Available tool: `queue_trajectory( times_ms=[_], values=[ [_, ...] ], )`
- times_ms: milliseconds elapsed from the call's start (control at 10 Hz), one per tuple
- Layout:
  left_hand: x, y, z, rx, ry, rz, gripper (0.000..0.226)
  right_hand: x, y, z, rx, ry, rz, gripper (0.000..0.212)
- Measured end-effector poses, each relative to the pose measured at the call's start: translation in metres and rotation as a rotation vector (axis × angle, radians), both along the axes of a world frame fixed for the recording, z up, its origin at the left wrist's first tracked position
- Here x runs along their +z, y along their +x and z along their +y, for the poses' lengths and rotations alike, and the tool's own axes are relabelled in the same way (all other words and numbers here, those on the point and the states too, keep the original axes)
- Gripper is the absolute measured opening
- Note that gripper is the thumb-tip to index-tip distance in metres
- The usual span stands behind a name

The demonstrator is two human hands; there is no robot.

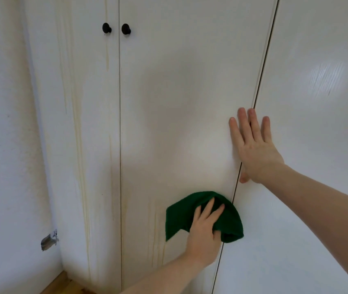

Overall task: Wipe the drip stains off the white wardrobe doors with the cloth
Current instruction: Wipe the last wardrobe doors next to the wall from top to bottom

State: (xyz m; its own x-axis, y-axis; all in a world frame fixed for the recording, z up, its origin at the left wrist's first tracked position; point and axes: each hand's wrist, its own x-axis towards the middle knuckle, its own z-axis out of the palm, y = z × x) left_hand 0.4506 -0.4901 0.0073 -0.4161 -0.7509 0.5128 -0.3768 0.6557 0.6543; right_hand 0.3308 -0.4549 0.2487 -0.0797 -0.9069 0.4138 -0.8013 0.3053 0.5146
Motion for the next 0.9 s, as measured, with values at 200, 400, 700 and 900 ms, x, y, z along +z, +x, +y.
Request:
queue_trajectory(
  times_ms=[200, 400, 700, 900],
  values=[
    [0.027, 0.062, -0.04, 0.179, 0.101, 0.325, 0.074, -0.001, 0.001, 0.001, -0.004, -0.004, 0.001, 0.169],
    [0.063, 0.142, -0.108, 0.458, 0.067, 0.382, 0.058, -0.002, 0.002, -0.002, -0.006, -0.017, 0.006, 0.17],
    [0.056, 0.153, -0.149, 0.513, 0.227, 0.378, 0.066, -0.004, 0.0, -0.006, -0.005, -0.027, 0.01, 0.175],
    [0.028, 0.105, -0.128, 0.537, 0.224, 0.414, 0.068, -0.005, -0.002, -0.008, 0.012, -0.022, 0.013, 0.174]
  ],
)
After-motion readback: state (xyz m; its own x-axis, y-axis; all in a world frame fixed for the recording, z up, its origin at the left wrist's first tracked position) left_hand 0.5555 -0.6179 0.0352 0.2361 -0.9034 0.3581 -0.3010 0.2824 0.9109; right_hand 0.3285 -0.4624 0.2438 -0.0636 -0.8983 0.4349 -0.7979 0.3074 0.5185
